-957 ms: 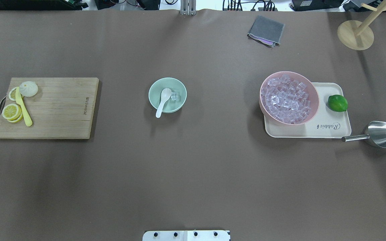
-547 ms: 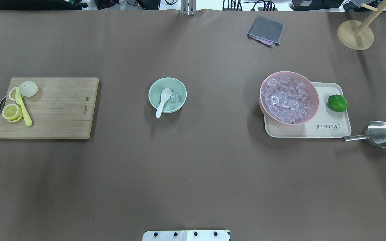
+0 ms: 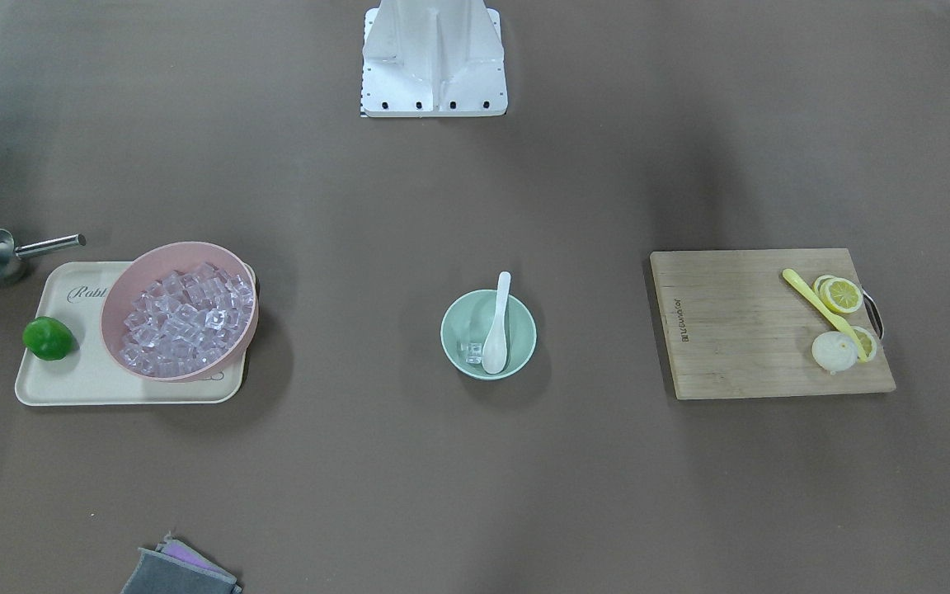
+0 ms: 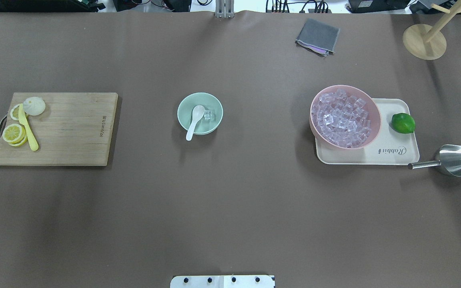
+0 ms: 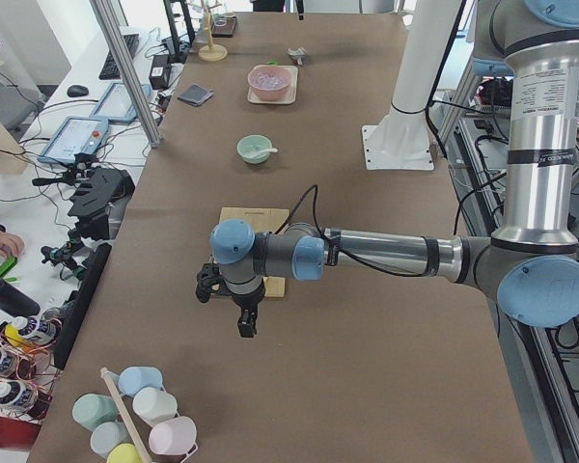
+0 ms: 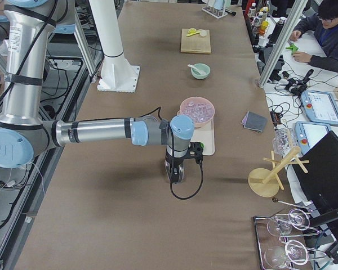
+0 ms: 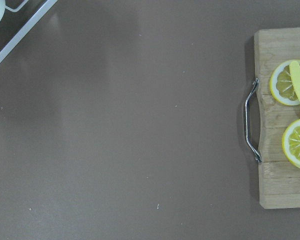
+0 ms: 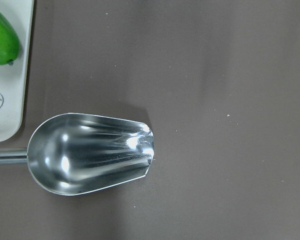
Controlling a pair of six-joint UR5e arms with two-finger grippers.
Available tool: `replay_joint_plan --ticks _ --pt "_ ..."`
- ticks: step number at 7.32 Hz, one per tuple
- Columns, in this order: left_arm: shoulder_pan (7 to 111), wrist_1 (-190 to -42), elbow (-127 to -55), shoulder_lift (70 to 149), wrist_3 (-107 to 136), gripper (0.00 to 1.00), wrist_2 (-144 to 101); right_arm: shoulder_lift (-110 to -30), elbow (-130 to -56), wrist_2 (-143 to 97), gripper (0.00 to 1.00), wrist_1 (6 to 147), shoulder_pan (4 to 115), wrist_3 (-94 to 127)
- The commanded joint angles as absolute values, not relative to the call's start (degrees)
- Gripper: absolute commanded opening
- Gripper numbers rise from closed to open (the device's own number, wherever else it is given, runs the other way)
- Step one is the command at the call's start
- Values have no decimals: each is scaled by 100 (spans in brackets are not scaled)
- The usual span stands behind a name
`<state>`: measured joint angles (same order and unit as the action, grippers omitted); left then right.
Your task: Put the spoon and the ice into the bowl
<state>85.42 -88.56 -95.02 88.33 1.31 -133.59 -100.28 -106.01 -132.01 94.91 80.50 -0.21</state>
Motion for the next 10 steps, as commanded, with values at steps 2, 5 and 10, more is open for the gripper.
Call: replay_joint_plan --ticks 2,5,10 --pt "8534 -8859 -9449 8833 132 99 -13368 -10028 -10600 -13201 100 9492 7963 -18" --pt "8534 -8859 -9439 8833 132 99 -13368 -10028 -10591 -13192 100 9492 7937 -18" --pt "8534 -8859 -9448 8755 132 99 -13377 -10037 -10582 -13192 100 9492 7910 -18"
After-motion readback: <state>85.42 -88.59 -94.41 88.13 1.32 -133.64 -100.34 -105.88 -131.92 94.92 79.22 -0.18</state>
